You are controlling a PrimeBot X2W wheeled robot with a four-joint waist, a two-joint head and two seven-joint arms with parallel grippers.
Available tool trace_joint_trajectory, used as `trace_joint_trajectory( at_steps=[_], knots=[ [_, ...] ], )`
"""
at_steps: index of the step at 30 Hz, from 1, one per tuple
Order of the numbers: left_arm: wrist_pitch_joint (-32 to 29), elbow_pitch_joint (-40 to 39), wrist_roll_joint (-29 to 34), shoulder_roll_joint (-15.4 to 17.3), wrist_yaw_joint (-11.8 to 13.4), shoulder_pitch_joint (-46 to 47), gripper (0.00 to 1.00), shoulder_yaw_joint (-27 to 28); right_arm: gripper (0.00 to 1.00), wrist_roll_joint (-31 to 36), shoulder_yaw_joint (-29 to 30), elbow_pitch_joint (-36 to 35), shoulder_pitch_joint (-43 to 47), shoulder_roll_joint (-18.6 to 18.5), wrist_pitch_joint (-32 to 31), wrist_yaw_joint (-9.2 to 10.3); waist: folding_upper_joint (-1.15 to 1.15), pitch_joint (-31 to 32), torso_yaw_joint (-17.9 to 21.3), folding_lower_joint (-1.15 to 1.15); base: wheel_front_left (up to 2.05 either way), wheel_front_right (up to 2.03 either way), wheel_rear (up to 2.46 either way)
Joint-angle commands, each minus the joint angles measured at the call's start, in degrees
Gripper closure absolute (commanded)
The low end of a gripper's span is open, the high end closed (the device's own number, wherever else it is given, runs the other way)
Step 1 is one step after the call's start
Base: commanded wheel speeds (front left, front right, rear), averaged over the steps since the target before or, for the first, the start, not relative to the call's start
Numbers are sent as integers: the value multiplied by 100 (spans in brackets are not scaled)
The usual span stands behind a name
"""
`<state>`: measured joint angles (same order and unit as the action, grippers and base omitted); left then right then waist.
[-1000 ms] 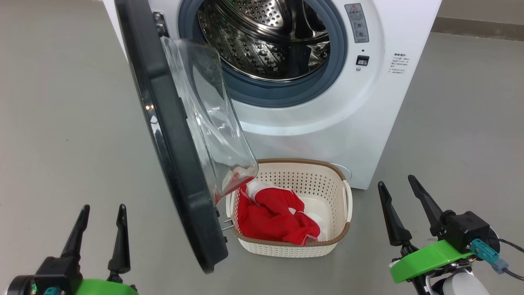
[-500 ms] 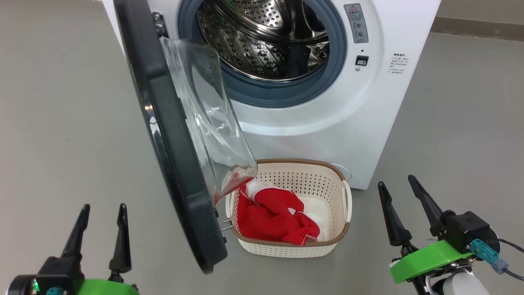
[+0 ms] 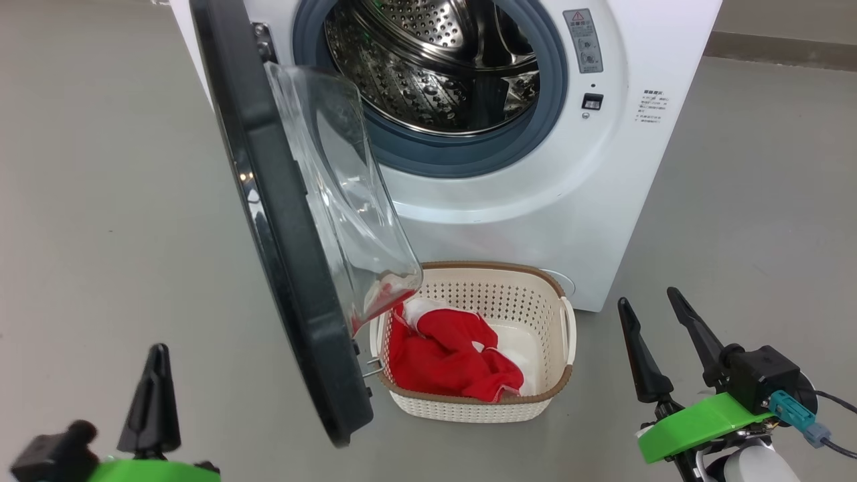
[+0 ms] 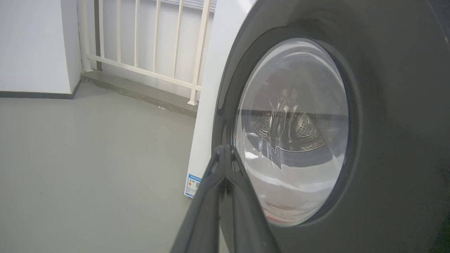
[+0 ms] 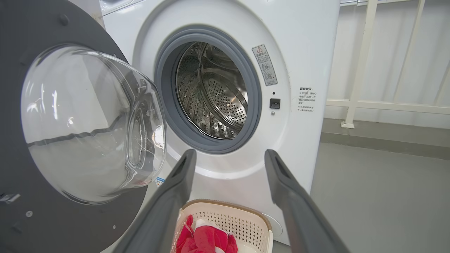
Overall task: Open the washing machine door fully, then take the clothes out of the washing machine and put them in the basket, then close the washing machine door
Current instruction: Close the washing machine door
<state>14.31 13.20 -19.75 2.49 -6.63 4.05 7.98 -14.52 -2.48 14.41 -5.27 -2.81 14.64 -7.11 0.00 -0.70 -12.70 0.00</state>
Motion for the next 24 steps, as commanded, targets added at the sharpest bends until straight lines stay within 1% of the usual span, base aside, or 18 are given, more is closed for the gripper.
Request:
trace_joint_trajectory(
  at_steps=[1, 4, 7, 13, 15, 17, 19, 21, 22, 24],
  knots=[
    [67, -93, -345, 52, -51, 315, 100, 211, 0, -32, -134, -139, -147, -7, 36, -37, 0, -11, 4, 0, 0, 0, 0],
    [-60, -83, -1434, 44, -73, 521, 100, 262, 0, -33, -136, -141, -152, -7, 36, -37, 0, -26, 12, 0, 0, 0, 0],
    [-276, -182, -2666, 41, -80, 701, 100, 267, 0, -46, -147, -148, -151, -7, 36, -37, 0, -38, 26, 0, 0, 0, 0],
    [-834, -614, -5171, 40, -84, 1032, 100, 241, 0, -58, -160, -143, -147, -7, 36, -37, 0, -33, 44, 0, 0, 0, 0],
    [-1051, -792, -5844, 40, -70, 1122, 100, 216, 0, -57, -168, -147, -138, -7, 36, -37, 0, -19, 51, 0, 0, 0, 0],
    [-1338, -953, -6371, 40, 45, 1207, 100, 158, 0, -54, -170, -145, -135, -7, 36, -37, 0, -11, 57, 0, 0, 0, 0],
    [-1705, -1115, -6769, 40, 232, 1298, 100, 79, 0, -51, -177, -148, -124, -7, 36, -37, 0, -2, 61, 0, 0, 0, 0],
    [-2012, -1275, -7039, 71, 441, 1391, 100, 40, 0, -54, -199, -147, -119, -7, 36, -37, 0, 1, 77, 0, 0, 0, 0],
    [-2012, -1275, -7039, 71, 441, 1391, 100, 40, 0, -54, -199, -147, -119, -7, 36, -37, 0, 1, 77, 0, 0, 0, 0],
    [-2274, -1411, -7197, 156, 684, 1459, 100, -6, 0, -58, -216, -142, -120, -7, 36, -37, 0, 2, 100, 0, 0, 0, 0]
  ],
)
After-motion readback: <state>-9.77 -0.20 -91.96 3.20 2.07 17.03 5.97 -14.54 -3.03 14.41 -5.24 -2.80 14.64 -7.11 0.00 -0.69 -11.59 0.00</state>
